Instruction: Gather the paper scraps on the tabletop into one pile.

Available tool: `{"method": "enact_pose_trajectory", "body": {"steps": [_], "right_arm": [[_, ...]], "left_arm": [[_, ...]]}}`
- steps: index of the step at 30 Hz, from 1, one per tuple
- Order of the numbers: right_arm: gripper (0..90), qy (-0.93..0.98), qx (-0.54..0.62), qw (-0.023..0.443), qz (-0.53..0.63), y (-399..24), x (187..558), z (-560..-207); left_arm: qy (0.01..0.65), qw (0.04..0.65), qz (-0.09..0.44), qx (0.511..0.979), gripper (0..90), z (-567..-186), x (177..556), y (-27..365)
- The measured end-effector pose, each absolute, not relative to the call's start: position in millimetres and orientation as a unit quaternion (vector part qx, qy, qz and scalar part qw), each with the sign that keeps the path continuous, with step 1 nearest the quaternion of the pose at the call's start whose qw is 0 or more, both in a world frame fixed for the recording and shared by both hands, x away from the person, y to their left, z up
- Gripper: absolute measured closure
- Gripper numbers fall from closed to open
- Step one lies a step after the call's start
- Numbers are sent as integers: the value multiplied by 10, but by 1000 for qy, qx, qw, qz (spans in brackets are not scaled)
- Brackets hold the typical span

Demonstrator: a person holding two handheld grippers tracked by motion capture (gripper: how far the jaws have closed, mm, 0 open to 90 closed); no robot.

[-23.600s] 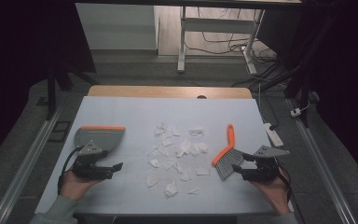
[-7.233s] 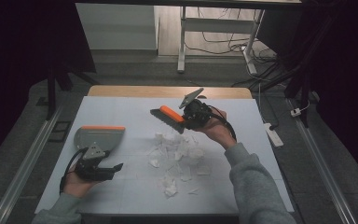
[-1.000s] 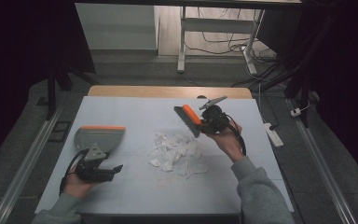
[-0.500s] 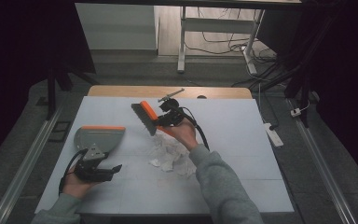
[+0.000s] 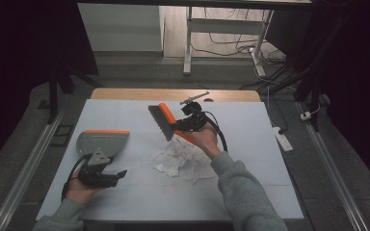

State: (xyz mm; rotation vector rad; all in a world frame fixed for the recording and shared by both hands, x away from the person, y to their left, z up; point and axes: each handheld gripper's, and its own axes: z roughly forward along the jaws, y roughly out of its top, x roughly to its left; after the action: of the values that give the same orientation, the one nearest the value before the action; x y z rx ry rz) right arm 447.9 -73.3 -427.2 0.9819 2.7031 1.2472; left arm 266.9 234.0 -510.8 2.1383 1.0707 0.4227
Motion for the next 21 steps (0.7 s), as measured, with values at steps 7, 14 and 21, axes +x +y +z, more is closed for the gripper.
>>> {"method": "enact_pose_trajectory", "body": {"steps": [7, 14, 21], "right_arm": [[705, 885, 276, -28, 374, -524, 4159, -4253], [705, 910, 253, -81, 320, -273, 3840, -4544], [705, 919, 275, -52, 278, -331, 3854, -4665]], "left_arm": [[417, 352, 165, 822, 283, -5098, 2657, 2373], [419, 352, 165, 820, 283, -5099, 2659, 2383], [418, 353, 167, 820, 284, -5093, 2650, 2383]]}}
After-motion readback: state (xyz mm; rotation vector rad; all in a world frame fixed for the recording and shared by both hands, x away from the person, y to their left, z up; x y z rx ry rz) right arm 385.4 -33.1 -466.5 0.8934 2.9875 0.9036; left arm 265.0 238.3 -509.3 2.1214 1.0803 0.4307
